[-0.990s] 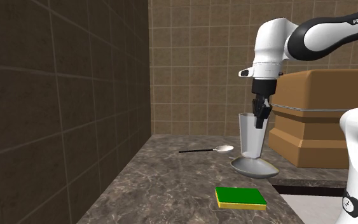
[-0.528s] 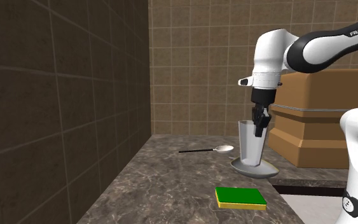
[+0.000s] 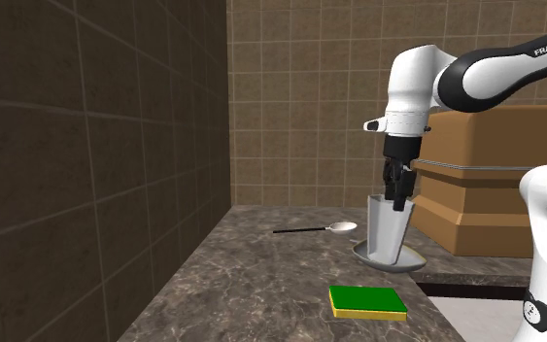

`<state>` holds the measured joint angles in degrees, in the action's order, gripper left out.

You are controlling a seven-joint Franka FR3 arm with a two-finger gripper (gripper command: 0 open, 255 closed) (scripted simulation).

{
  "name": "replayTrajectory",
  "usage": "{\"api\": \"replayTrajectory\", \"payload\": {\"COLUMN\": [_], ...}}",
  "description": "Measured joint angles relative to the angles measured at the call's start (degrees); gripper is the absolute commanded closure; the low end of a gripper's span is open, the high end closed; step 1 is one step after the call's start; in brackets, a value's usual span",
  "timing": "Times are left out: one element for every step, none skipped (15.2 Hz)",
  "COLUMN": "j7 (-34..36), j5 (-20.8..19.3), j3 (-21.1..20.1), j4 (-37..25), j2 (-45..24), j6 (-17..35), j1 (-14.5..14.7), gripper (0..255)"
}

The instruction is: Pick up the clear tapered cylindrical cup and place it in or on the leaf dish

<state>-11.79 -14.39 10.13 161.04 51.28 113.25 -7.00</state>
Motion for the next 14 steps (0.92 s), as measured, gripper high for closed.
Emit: {"api": "replayTrajectory", "payload": {"j7": [0.0, 0.0, 0.0, 0.0, 0.0, -0.1, -0.2, 0.0, -0.1, -0.2, -0.2, -0.3, -0.3, -0.3], "j5": [0.0, 0.0, 0.0, 0.0, 0.2, 0.5, 0.9, 1.4, 1.6, 1.7, 1.7, 1.7, 1.7, 1.7], "j3": [0.0, 0.0, 0.0, 0.0, -0.2, -0.4, -0.8, -1.4, -1.5, -1.6, -1.6, -1.6, -1.6, -1.6], "j4": [0.0, 0.0, 0.0, 0.0, -0.6, -1.7, -3.2, -4.7, -5.5, -6.0, -6.2, -6.3, -6.3, -6.3], "j2": [0.0, 0.0, 0.0, 0.0, 0.5, 0.8, 0.9, 1.4, 1.5, 1.5, 1.6, 1.6, 1.6, 1.6], "j6": [0.0, 0.0, 0.0, 0.0, -1.0, -2.4, -4.1, -6.0, -6.9, -7.5, -7.8, -7.9, -8.0, -8.0], "j1": [0.0, 0.0, 0.0, 0.0, 0.1, 0.2, 0.4, 0.7, 0.8, 0.8, 0.8, 0.8, 0.8, 0.8], "gripper": [0, 0, 0, 0, 0, 0, 0, 0, 0, 0, 0, 0, 0, 0]}}
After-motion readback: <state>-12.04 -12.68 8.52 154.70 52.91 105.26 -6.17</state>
